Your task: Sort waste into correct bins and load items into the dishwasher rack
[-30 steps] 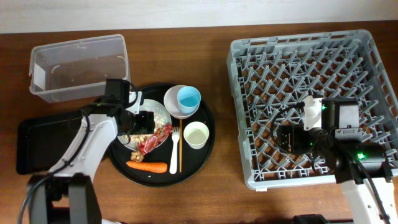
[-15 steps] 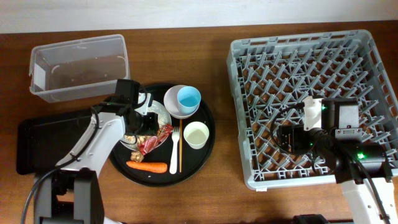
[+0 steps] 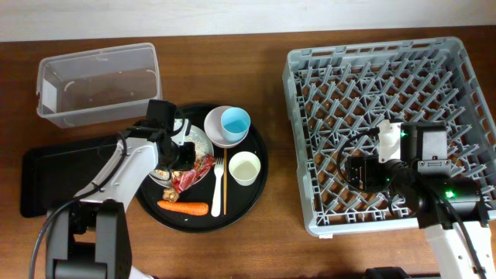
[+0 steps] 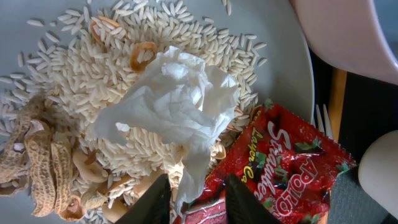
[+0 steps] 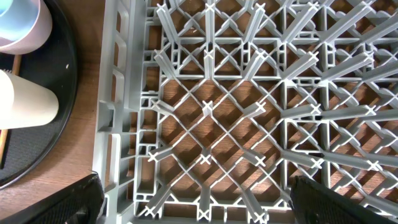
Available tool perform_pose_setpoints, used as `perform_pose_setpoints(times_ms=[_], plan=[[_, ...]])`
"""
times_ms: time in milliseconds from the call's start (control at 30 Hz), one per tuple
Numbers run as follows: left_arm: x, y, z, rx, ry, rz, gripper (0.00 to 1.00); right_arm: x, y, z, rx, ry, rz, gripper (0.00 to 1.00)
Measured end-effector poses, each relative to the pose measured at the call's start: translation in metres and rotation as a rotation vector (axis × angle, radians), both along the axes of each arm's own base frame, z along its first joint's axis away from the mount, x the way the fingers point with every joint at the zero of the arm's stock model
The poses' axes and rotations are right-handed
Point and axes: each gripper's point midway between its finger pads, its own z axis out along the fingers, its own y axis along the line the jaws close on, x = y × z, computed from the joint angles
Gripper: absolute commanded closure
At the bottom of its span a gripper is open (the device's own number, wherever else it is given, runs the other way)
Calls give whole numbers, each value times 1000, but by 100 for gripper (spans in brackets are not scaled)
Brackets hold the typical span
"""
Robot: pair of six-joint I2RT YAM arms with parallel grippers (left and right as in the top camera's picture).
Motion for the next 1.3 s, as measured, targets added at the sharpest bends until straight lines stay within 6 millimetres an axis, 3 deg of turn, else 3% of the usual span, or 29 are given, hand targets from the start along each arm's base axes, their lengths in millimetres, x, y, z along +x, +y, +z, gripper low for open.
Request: perform_pose_setpoints(times_ms=[500, 833, 967, 1000, 1200, 1300], plan=[[0, 0, 0, 0, 0, 0, 99, 0, 0, 0, 0, 0, 0, 1], [0, 0, 6, 2, 11, 0, 99, 0, 0, 0, 0, 0, 0, 1], [22, 3, 38, 28, -52, 7, 99, 0, 0, 0, 0, 1, 0, 1], [36, 8, 60, 56, -114, 18, 99, 0, 0, 0, 0, 1, 0, 1], [83, 37, 148, 201, -415, 110, 97, 0, 0, 0, 0, 1, 0, 1], [100, 50, 168, 268, -515, 162, 94, 0, 0, 0, 0, 2, 0, 1]])
